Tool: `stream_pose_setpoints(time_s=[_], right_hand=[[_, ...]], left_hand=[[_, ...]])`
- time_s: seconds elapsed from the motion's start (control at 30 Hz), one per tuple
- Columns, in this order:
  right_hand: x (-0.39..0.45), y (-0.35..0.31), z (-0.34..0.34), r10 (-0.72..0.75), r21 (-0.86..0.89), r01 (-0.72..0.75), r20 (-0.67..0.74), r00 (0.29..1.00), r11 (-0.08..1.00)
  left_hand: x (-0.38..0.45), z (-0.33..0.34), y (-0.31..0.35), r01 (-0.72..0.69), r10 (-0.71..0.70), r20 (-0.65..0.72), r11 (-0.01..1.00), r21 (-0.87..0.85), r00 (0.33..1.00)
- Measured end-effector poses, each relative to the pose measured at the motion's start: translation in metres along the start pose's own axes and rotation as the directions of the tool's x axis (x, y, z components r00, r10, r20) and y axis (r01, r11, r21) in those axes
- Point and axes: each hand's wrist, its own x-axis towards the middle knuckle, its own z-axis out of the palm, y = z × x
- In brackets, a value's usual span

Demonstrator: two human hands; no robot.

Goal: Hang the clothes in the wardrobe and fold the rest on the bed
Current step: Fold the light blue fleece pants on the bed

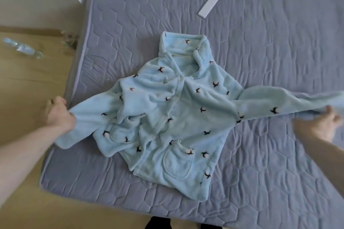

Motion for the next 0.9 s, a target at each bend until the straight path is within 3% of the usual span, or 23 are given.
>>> stream_pose_setpoints(time_s=[0.07,0.17,0.23,0.33,0.47,0.57,0.63,0.73,0.83,0.9], right_hand=[[-0.042,0.002,0.027,0.031,-0.058,-0.016,0.263,0.964,0.998],[-0.125,0.031,0.079,0.175,-0.141,-0.11,0.638,0.749,0.984],[-0.177,0.049,0.106,0.294,-0.237,-0.175,0.747,0.597,0.956],[-0.239,0.067,0.144,0.325,-0.204,-0.281,0.803,0.499,0.938],[-0.272,0.073,0.162,0.232,-0.167,-0.171,0.823,0.518,0.971],[-0.268,0.08,0.151,0.238,-0.179,-0.159,0.787,0.569,0.971],[-0.261,0.087,0.136,0.247,-0.199,-0.147,0.728,0.639,0.969],[-0.245,0.102,0.109,0.248,-0.25,-0.101,0.673,0.697,0.963],[-0.227,0.114,0.081,0.316,-0.356,-0.087,0.661,0.68,0.93],[-0.218,0.12,0.07,0.352,-0.43,-0.053,0.655,0.668,0.901]], left_hand=[[-0.021,0.03,0.001,-0.072,0.072,-0.03,0.997,0.019,0.997],[-0.064,0.079,0.005,-0.131,0.138,0.2,0.99,-0.049,0.97],[-0.088,0.111,0.007,-0.049,0.095,0.437,0.992,-0.115,0.894],[-0.113,0.148,0.008,0.107,0.04,0.597,0.972,-0.209,0.801],[-0.118,0.179,0.01,0.067,0.054,0.514,0.975,-0.213,0.856],[-0.115,0.181,0.008,-0.061,0.111,0.304,0.984,-0.168,0.946],[-0.115,0.177,0.003,-0.166,0.184,0.206,0.981,-0.099,0.961],[-0.134,0.168,-0.009,-0.288,0.287,0.303,0.957,-0.043,0.909],[-0.182,0.153,-0.026,-0.438,0.409,0.407,0.899,-0.025,0.817],[-0.218,0.144,-0.034,-0.464,0.443,0.468,0.882,-0.078,0.764]])
